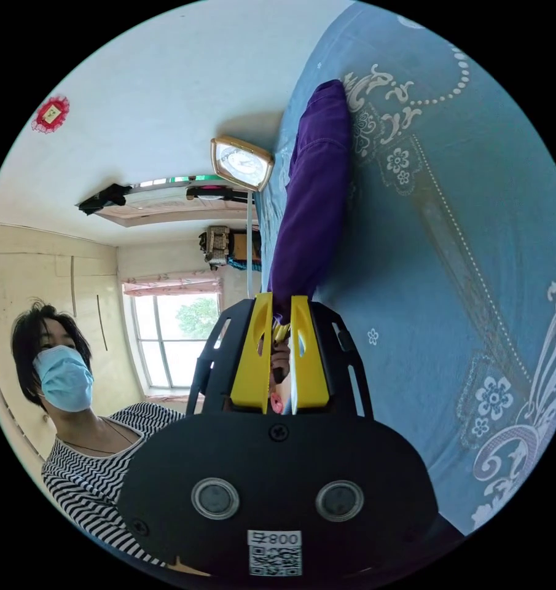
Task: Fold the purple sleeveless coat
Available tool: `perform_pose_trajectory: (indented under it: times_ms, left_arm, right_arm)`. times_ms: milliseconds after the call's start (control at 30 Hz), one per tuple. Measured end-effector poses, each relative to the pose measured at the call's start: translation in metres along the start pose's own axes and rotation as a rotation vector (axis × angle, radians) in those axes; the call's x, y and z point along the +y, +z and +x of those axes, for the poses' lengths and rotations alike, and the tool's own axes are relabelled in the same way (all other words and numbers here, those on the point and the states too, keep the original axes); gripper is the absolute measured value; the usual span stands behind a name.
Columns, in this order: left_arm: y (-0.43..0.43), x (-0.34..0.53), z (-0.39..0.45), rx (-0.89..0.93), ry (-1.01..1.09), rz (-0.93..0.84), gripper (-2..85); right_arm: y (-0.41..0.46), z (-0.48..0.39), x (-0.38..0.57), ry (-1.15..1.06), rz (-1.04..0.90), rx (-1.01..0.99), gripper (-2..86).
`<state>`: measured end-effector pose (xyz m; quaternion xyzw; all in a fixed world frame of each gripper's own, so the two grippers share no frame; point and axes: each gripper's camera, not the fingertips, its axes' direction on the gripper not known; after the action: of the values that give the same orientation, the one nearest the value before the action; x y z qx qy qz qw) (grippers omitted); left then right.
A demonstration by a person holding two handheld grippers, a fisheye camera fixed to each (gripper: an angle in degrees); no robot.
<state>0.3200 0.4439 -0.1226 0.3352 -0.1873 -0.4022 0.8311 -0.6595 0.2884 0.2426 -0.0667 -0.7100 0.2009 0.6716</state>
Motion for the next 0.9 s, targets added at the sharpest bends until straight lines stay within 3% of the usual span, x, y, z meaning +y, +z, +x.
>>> perform_pose_trajectory:
  times_ms: [200,400,900]
  left_arm:
    - [-0.027,0.042,0.039,0.012,0.001,-0.087,1.7]
    - [-0.053,0.078,0.117,0.010,0.134,-0.187,1.6]
    - [-0.039,0.128,0.361,0.103,0.548,-0.384,1.5]
  right_arm:
    - [-0.058,0.037,0.030,0.025,-0.020,0.003,4.2]
    - [-0.127,0.069,0.078,0.040,0.003,-0.104,3.6]
    - [-0.340,0.082,0.133,-0.245,0.135,-0.176,2.0]
